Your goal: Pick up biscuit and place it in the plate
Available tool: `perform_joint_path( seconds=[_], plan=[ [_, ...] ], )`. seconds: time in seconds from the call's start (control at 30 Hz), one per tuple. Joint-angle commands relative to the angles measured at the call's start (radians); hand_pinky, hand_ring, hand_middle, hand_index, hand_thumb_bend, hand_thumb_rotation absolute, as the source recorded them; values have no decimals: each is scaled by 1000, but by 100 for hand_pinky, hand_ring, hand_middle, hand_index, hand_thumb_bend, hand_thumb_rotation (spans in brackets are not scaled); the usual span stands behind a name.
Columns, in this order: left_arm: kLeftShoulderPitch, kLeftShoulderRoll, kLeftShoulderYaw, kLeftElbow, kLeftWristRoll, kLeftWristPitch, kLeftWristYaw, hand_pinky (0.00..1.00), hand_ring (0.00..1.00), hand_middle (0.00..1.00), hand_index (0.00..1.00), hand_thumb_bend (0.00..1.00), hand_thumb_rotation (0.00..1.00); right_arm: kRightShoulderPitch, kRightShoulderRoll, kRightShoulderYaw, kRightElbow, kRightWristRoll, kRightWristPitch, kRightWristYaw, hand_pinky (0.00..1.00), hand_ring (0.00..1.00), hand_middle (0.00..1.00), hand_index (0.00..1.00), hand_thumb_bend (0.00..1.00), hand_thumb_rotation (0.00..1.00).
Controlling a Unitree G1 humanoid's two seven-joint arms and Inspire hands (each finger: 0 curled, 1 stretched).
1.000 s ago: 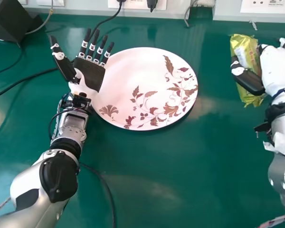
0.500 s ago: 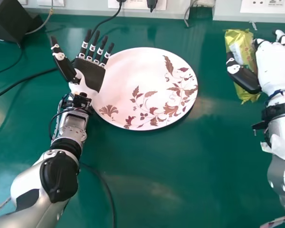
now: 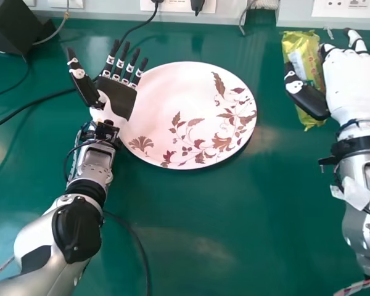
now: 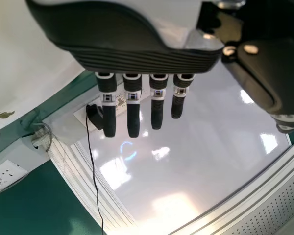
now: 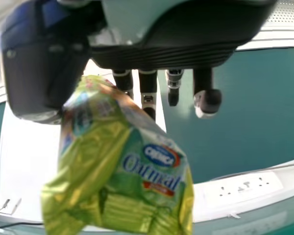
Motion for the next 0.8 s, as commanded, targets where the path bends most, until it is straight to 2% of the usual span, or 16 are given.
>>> perform_joint_path(
  seconds=[0.0,0.27,0.77],
  plan=[
    [41,-10,-5,10,6,1,-4,75,81,90,96,100,33,-11,10,-7,-13,4,-9,-23,0,0,48,47,50,0],
    [36,3,8,10,-9,4,-4,75,80,89,96,100,32,-13,17,-5,-36,-14,-12,-16,0,0,48,47,51,0],
    [41,0,3,10,-4,1,-11,74,79,87,96,100,30,-18,41,7,-42,-17,-47,-65,0,0,48,47,51,0]
  ],
)
